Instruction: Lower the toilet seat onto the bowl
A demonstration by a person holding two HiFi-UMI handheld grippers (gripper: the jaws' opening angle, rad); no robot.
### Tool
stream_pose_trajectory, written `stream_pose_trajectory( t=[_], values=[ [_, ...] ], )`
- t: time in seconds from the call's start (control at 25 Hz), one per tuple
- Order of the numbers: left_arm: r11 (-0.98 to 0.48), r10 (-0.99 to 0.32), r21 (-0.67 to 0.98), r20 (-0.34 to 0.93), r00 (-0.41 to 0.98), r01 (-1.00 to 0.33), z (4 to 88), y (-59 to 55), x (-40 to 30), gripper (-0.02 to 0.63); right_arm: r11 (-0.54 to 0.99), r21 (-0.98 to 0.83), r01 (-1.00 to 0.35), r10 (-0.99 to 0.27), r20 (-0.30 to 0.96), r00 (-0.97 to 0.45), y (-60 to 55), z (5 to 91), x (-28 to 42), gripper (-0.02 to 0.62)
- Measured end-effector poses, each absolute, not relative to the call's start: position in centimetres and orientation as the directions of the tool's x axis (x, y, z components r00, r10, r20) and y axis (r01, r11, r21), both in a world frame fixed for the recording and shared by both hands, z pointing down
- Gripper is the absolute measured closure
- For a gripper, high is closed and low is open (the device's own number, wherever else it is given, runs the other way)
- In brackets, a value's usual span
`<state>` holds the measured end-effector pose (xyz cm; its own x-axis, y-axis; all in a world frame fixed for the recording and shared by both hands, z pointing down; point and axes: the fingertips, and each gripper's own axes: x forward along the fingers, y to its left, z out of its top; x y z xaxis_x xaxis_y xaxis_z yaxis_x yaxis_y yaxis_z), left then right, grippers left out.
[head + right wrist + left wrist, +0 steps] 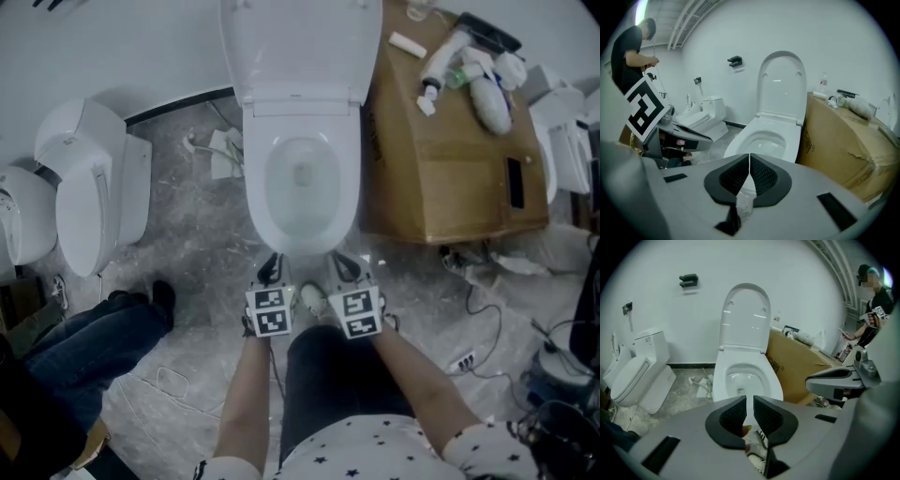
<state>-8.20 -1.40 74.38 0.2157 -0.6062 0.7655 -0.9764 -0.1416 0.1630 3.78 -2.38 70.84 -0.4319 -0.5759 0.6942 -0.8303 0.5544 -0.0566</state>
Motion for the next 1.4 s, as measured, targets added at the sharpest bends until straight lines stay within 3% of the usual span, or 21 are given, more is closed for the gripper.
stream_pose_trajectory(
  t=[0.52, 0.84, 1.4],
  values=[
    [-0.125, -0.696, 0.148, 0.691, 0.193, -0.981, 63.4, -1.7, -7.7, 0.607, 0.568, -0.050, -0.821, -0.634, 0.610, -0.476, -2.7, 60.6, 3.9, 0.589],
    [-0.110, -0.739, 0.224, 0.633, 0.230, -0.968, 57.1, -0.8, -7.0, 0.607, 0.587, -0.062, -0.807, -0.653, 0.553, -0.517, -1.8, 54.4, 3.7, 0.589],
    [-0.080, -0.804, 0.212, 0.563, 0.188, -0.974, 48.0, 2.5, -4.7, 0.607, 0.642, -0.098, -0.761, -0.641, 0.476, -0.602, 1.1, 46.1, 6.8, 0.589]
  ],
)
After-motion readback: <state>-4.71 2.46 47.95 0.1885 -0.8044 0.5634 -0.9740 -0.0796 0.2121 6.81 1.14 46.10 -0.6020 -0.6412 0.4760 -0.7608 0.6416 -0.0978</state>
